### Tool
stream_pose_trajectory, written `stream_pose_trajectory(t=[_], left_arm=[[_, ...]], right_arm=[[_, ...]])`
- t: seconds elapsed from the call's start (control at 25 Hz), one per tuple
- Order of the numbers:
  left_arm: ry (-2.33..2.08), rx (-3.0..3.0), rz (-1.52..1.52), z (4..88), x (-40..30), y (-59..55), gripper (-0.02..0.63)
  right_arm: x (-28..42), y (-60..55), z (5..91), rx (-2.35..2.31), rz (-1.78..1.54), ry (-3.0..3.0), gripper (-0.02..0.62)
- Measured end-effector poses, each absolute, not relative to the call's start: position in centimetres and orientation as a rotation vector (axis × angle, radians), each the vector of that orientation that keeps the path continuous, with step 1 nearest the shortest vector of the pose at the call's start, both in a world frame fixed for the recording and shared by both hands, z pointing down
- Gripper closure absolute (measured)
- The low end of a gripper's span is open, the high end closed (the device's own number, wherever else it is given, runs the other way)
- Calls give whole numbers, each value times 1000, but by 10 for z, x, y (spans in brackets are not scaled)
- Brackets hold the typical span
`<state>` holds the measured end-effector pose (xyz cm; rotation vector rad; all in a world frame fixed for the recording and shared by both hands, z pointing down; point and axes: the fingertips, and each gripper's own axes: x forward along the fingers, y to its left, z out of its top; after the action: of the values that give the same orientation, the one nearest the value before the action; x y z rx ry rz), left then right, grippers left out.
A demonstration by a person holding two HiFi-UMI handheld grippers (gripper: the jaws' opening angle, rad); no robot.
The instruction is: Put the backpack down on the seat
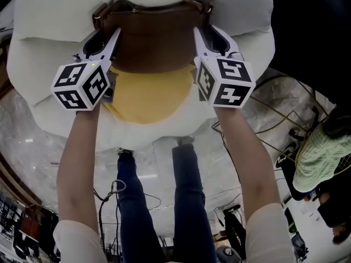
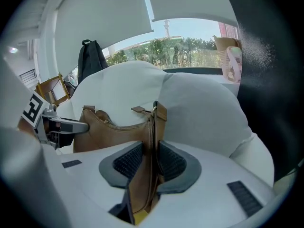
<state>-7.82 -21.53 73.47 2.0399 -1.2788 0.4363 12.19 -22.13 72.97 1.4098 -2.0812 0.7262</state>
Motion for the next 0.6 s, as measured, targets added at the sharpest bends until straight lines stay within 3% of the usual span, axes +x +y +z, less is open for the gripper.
stream_pose_trajectory(t=[0.24, 0.44, 0.6], left_arm=[[-1287, 1952, 465, 741, -84, -218, 477], [-1282, 1932, 439, 741, -88, -218, 445], [-1294, 1947, 439, 735, -93, -212, 422]], right_arm=[[120, -226, 730, 1421, 721, -2077, 470], [121, -224, 730, 1431, 744, -2076, 399], [122, -217, 726, 1432, 747, -2084, 391]])
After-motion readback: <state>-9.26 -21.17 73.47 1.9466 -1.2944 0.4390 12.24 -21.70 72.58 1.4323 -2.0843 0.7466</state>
